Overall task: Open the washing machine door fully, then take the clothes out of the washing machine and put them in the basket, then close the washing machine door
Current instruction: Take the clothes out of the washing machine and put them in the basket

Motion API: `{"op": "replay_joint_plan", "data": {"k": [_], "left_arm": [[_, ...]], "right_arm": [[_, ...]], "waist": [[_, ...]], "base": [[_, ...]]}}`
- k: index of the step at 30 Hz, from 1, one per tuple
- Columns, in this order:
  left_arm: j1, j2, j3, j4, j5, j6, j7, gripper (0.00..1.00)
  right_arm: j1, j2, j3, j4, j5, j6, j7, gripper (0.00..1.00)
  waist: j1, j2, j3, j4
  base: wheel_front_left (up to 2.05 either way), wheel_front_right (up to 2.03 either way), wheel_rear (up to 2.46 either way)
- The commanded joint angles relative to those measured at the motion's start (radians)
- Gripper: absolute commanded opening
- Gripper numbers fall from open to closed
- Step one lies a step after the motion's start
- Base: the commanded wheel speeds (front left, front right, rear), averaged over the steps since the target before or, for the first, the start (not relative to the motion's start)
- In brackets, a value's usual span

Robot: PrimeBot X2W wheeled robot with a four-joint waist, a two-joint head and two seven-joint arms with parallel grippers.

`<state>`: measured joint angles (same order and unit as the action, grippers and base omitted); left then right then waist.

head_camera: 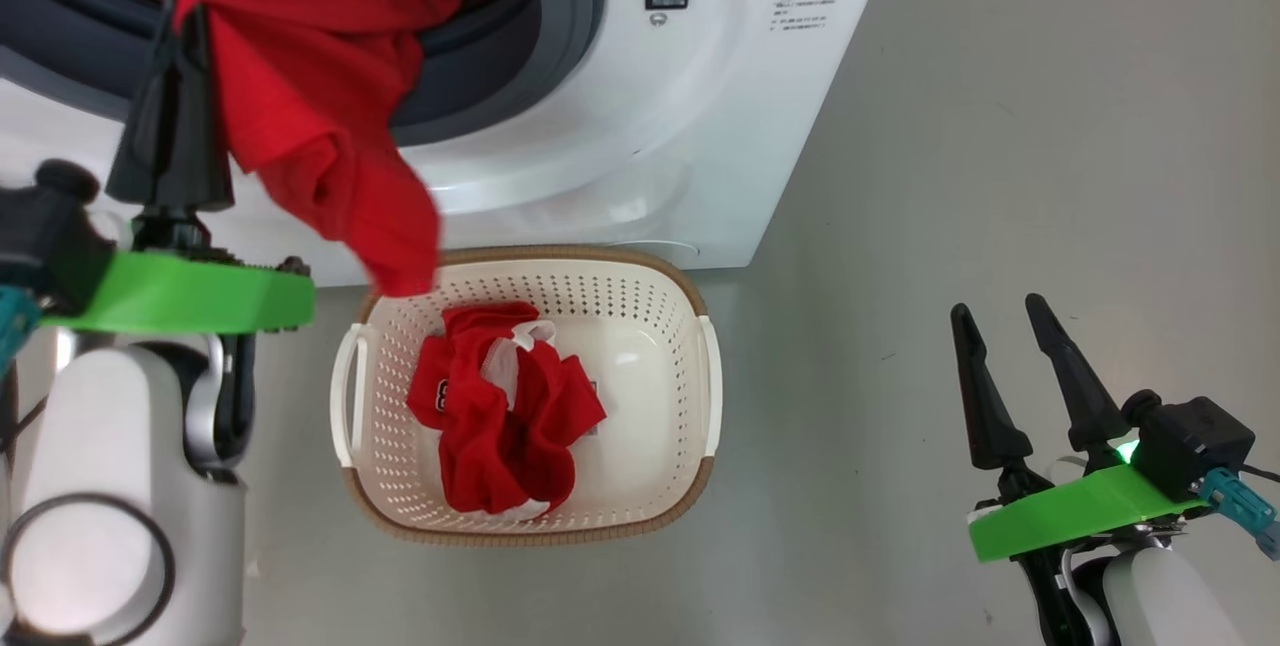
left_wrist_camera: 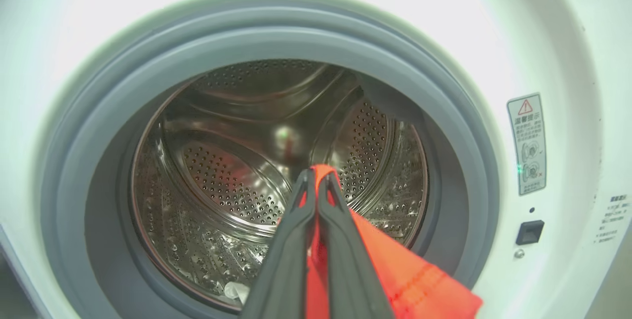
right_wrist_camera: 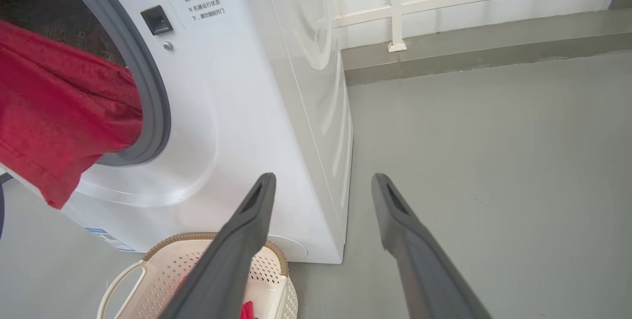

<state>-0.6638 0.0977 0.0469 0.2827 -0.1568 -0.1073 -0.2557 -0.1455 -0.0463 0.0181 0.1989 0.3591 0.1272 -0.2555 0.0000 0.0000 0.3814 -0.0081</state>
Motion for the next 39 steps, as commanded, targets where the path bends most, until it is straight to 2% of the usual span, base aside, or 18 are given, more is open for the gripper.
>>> {"op": "replay_joint_plan", "data": {"k": [1, 17, 22, 27, 32, 39], "left_arm": [[0.019, 0.025, 0.036, -0.05, 0.008, -0.007, -0.006, 0.0], [0.15, -0.035, 0.063, -0.423, 0.0, -0.022, -0.006, 0.0], [0.188, -0.041, 0.038, -0.473, 0.006, -0.023, -0.006, 0.0], [0.232, -0.044, -0.01, -0.378, -0.003, -0.023, -0.006, 0.0], [0.25, -0.044, -0.058, -0.224, -0.005, -0.023, -0.006, 0.0], [0.228, -0.038, -0.085, -0.056, -0.015, -0.023, -0.006, 0.0]], "right_arm": [[0.012, -0.004, 0.019, -0.022, -0.011, 0.003, -0.006, 1.0], [0.011, -0.004, 0.013, -0.03, -0.013, 0.003, -0.006, 1.0], [0.01, -0.004, 0.014, -0.032, -0.013, 0.003, -0.006, 1.0], [0.001, -0.004, 0.022, -0.032, -0.009, 0.003, -0.006, 1.0], [-0.011, -0.004, 0.028, -0.035, -0.004, 0.003, -0.006, 1.0], [-0.023, -0.004, 0.029, -0.039, -0.001, 0.003, -0.006, 1.0]], "waist": [[0.0, 0.0, 0.001, 0.003], [0.0, 0.0, 0.022, 0.008], [0.0, 0.0, 0.031, 0.012], [0.0, 0.0, 0.043, 0.009], [0.0, 0.0, 0.064, 0.003], [0.0, 0.0, 0.096, -0.004]], "base": [[0.0, 0.0, 0.0], [0.0, 0.0, 0.0], [0.0, 0.0, 0.0], [0.0, 0.0, 0.0], [0.0, 0.0, 0.0], [0.0, 0.0, 0.0]]}}
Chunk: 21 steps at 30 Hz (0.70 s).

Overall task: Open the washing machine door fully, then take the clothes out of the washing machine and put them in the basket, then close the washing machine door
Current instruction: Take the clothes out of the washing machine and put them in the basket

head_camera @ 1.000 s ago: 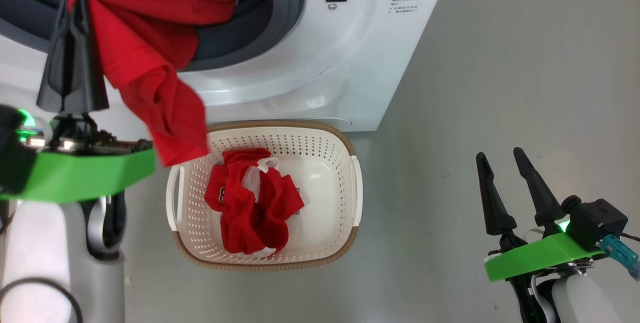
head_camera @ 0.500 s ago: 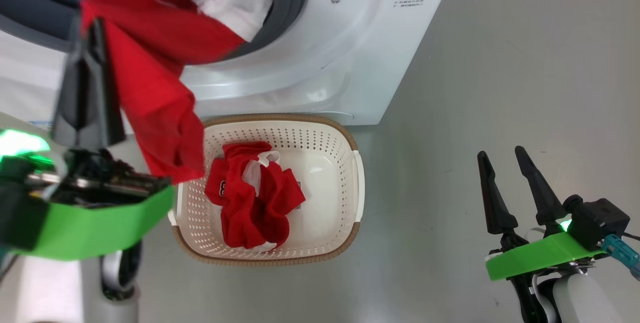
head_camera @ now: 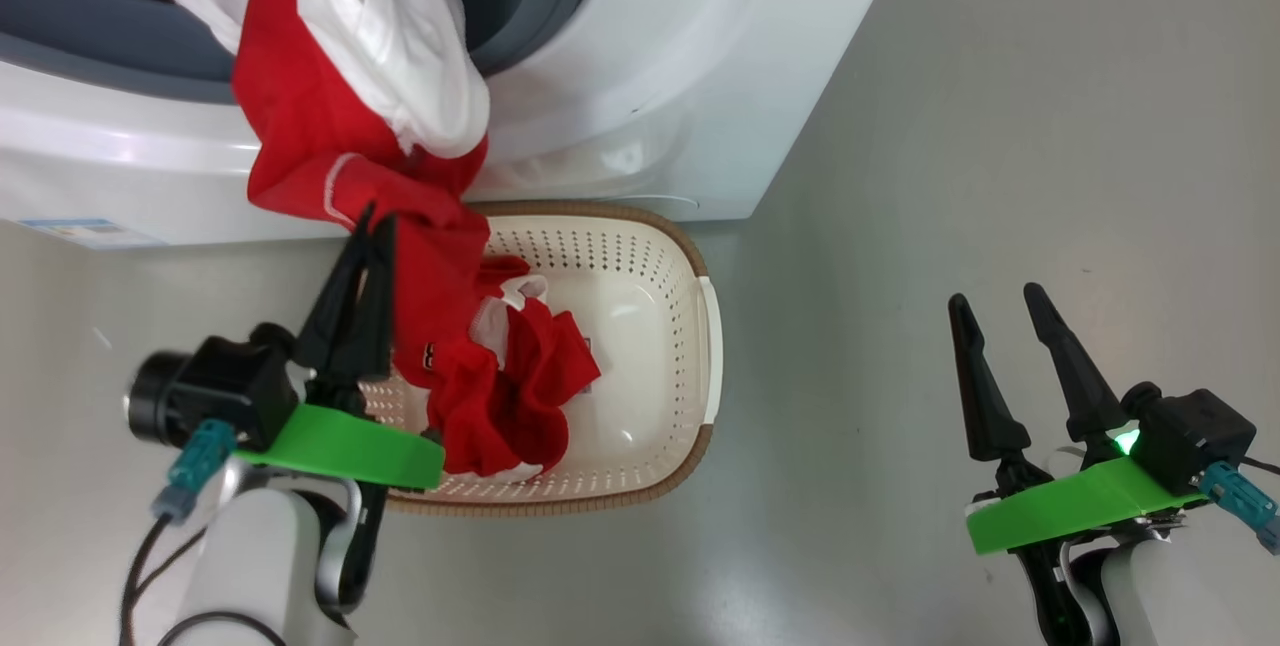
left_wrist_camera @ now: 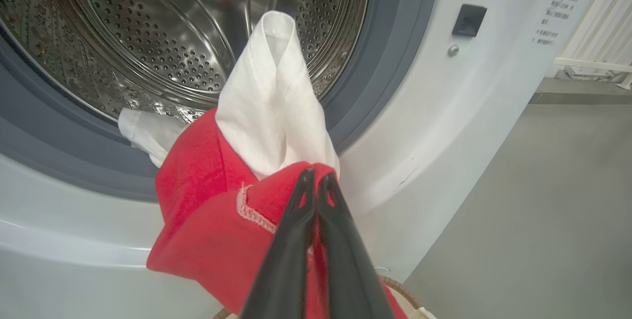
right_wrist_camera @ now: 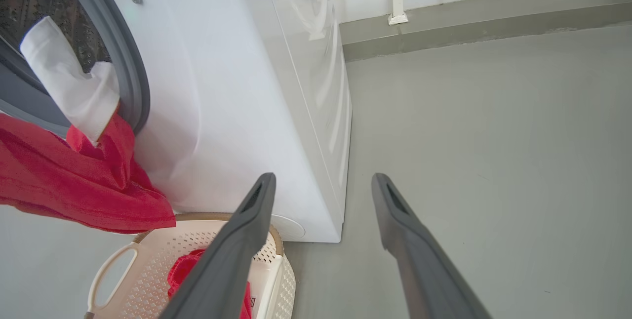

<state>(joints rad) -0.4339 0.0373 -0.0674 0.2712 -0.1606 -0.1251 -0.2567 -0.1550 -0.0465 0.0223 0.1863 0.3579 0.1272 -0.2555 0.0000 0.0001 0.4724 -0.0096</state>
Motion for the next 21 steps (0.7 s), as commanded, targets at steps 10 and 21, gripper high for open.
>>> {"op": "replay_joint_plan", "data": {"k": [10, 21], "left_arm": [[-0.08, 0.053, -0.021, 0.273, -0.006, -0.005, -0.005, 0.0], [-0.212, 0.078, -0.081, 0.534, -0.023, -0.006, -0.005, 0.17]], "right_arm": [[-0.035, -0.004, 0.043, -0.029, 0.005, 0.003, -0.006, 1.0], [-0.067, -0.004, 0.06, -0.036, 0.007, 0.003, -0.006, 1.0]], "waist": [[0.0, -0.0001, 0.059, -0.015], [0.0, -0.0001, 0.127, -0.028]], "base": [[0.0, 0.0, 0.0], [0.0, 0.0, 0.0]]}}
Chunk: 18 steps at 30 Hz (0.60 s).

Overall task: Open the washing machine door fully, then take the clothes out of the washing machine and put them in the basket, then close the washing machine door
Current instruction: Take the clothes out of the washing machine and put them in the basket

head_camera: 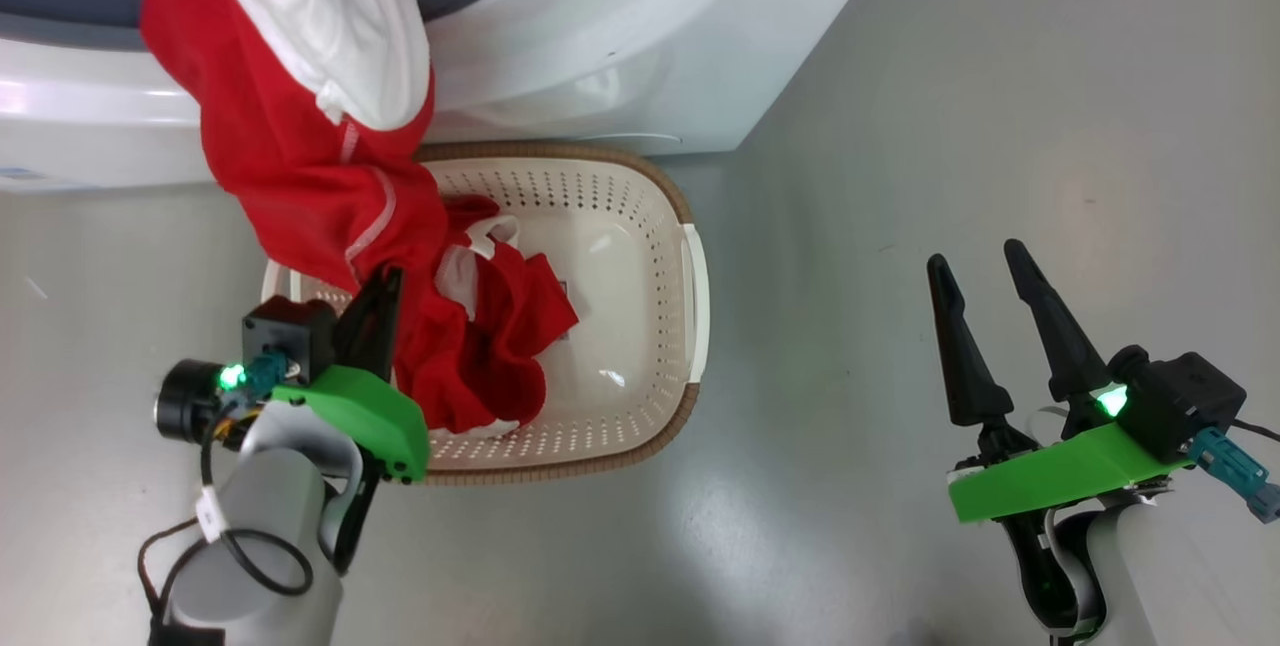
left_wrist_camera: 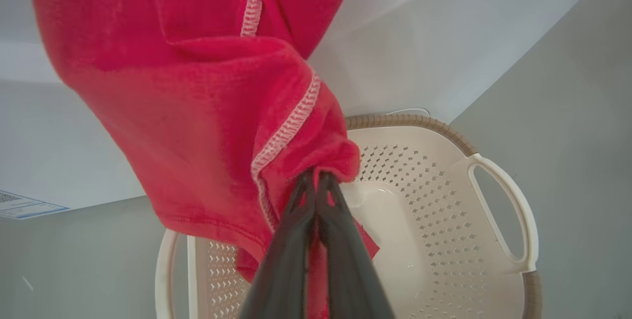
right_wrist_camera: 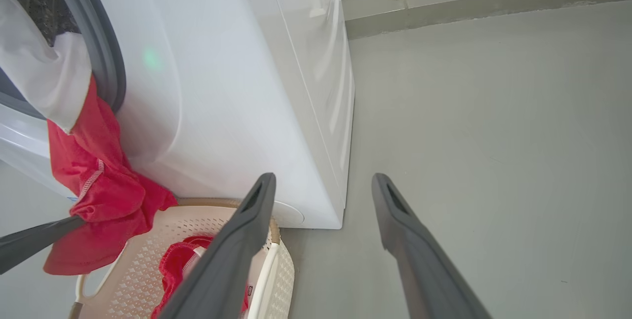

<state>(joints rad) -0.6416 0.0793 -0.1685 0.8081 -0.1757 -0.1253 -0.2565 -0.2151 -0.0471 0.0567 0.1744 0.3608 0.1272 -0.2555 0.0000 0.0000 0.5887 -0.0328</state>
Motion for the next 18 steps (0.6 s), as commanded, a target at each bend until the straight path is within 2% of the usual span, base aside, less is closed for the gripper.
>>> {"op": "replay_joint_plan", "data": {"k": [1, 5, 6, 18], "left_arm": [[-0.014, 0.039, 0.014, 0.017, -0.012, -0.005, -0.005, 0.34], [-0.046, 0.05, -0.001, 0.057, -0.029, -0.005, -0.005, 0.94], [-0.051, 0.051, -0.004, 0.06, -0.033, -0.005, -0.005, 1.0], [-0.066, 0.05, 0.0, 0.049, -0.069, -0.005, -0.005, 1.0]], "right_arm": [[-0.009, -0.003, 0.027, -0.024, 0.004, 0.003, -0.006, 1.0], [-0.016, -0.003, 0.029, -0.026, 0.004, 0.003, -0.006, 1.0], [-0.017, -0.003, 0.028, -0.026, 0.004, 0.003, -0.006, 1.0], [-0.027, -0.003, 0.016, -0.022, -0.008, 0.003, -0.006, 1.0]], "waist": [[0.0, 0.0, 0.015, -0.006], [0.0, 0.0, 0.026, -0.009], [0.0, 0.0, 0.028, -0.009], [0.0, 0.0, 0.031, 0.009]], "base": [[0.0, 0.0, 0.0], [0.0, 0.0, 0.0], [0.0, 0.0, 0.0], [0.0, 0.0, 0.0]]}}
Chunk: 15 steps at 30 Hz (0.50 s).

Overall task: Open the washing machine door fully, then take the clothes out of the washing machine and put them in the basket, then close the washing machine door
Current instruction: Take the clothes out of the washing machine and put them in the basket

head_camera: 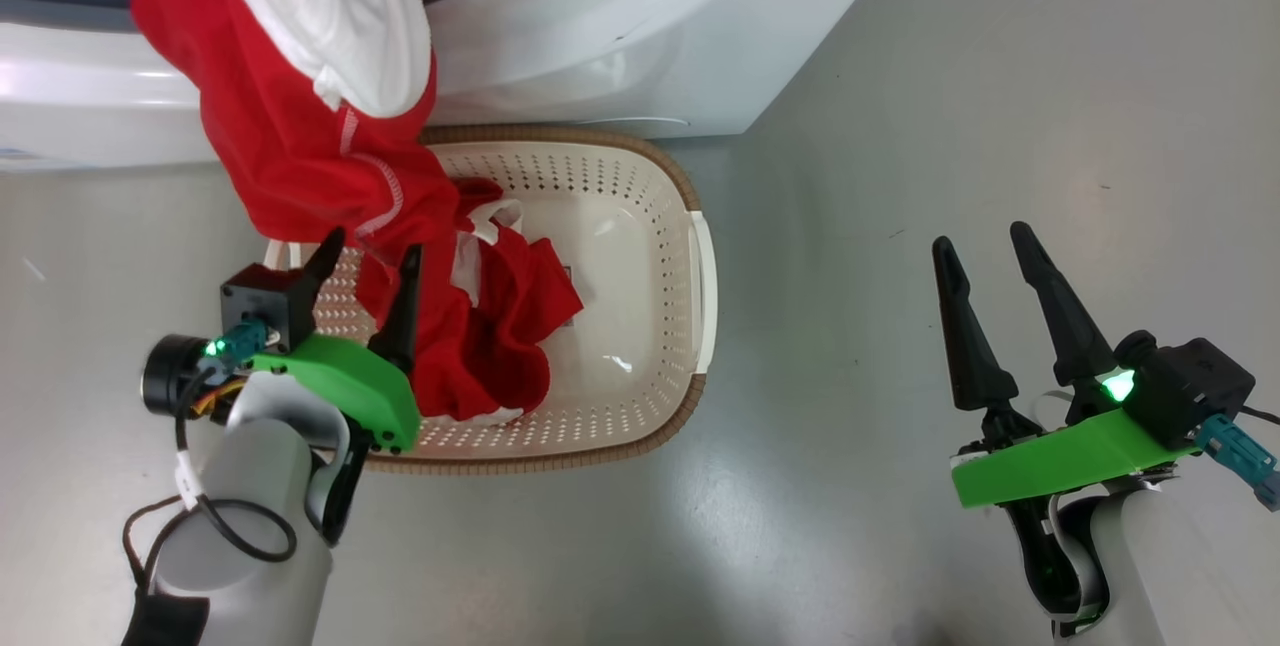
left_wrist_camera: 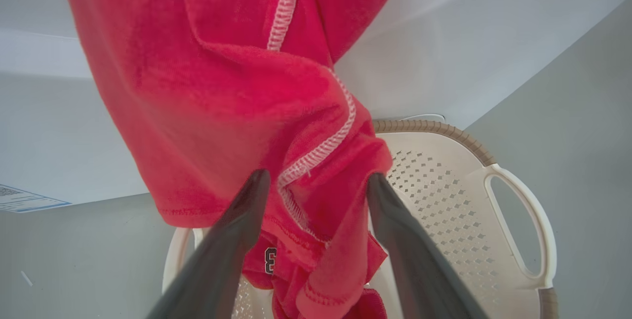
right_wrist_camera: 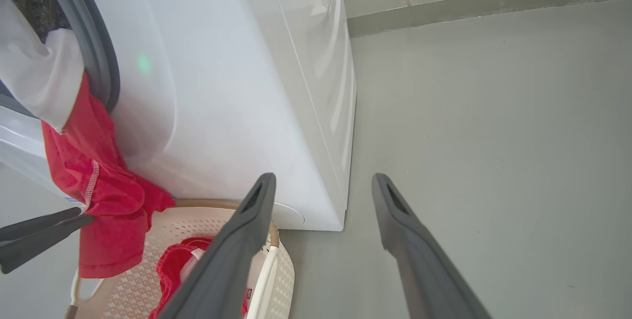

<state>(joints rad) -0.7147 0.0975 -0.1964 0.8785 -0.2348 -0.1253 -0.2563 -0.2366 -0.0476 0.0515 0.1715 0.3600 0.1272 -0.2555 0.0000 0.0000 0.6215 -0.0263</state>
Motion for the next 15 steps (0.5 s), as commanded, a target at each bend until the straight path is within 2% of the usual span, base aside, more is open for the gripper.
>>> {"op": "replay_joint_plan", "data": {"k": [1, 15], "left_arm": [[0.008, 0.031, 0.029, -0.026, -0.013, -0.005, -0.005, 1.0], [0.07, 0.017, 0.069, -0.155, -0.037, -0.005, -0.006, 1.0]], "right_arm": [[-0.006, -0.003, 0.02, -0.019, -0.008, 0.003, -0.006, 1.0], [0.004, -0.003, 0.004, -0.011, -0.025, 0.003, -0.006, 1.0]], "waist": [[0.0, 0.0, -0.003, 0.005], [0.0, 0.0, -0.044, 0.036]], "base": [[0.0, 0.0, 0.0], [0.0, 0.0, 0.0]]}}
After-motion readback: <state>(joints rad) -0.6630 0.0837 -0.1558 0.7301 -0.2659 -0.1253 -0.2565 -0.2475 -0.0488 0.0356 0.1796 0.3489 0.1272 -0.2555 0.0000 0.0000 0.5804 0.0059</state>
